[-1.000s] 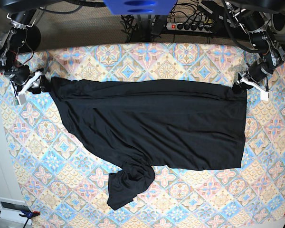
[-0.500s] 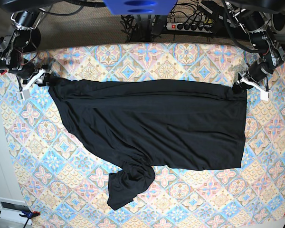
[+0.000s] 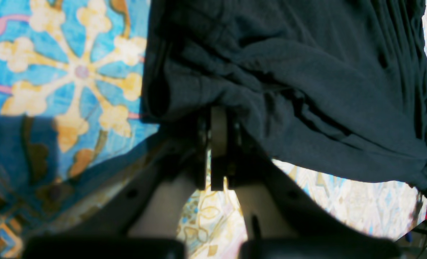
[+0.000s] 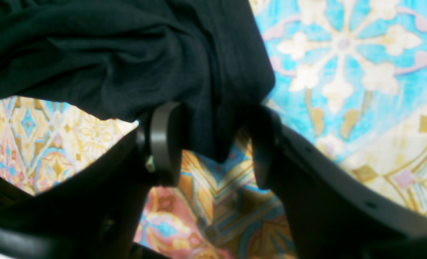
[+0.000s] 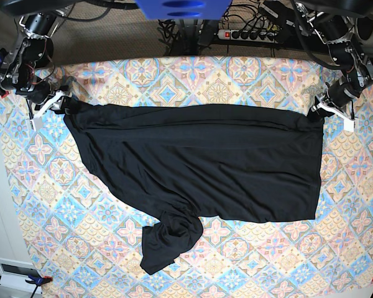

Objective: Layout the t-shirt on the table in an organized manner, then fold the t-shirt properly
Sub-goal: 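Pull the shirt edge outward with the right gripper, stretching it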

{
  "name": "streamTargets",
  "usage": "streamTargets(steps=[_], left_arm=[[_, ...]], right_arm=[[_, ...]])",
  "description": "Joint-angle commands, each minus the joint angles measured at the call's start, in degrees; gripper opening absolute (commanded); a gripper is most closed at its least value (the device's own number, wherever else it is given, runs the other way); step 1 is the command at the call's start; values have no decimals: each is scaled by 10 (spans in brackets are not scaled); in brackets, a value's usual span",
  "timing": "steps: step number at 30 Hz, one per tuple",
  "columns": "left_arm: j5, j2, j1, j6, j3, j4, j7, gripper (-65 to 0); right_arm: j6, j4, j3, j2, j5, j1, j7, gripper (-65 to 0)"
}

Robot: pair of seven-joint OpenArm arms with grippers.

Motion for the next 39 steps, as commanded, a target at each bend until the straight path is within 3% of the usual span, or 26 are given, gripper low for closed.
streamTargets(steps=[1, 5, 12, 14, 22, 33, 35, 39], left_arm=[[-3, -10, -4, 0, -2, 6, -5, -650], [-2, -10, -4, 0, -2, 6, -5, -650], [-6, -20, -4, -2, -2, 8, -3, -650], [-7, -24, -2, -2, -2, 8, -3, -650], [-8, -47, 1, -4, -2, 8, -1, -650], [-8, -49, 1, -4, -2, 8, 2, -646], [-23, -48, -1, -4, -2, 8, 17, -611], [-97, -49, 11, -3, -2, 8, 39, -469]], right_arm=[[1, 3, 3, 9, 9, 4, 3, -361], [1, -21, 3, 9, 9, 21, 0, -373], [1, -18, 5, 9, 10, 20, -2, -607], [1, -18, 6, 9, 10, 20, -2, -643], [1, 4, 7, 10, 10, 15, -4, -636], [1, 44, 7, 10, 10, 15, -15, -636], [1, 42, 7, 10, 10, 15, -15, -636], [1, 42, 6, 10, 10, 15, -15, -636]])
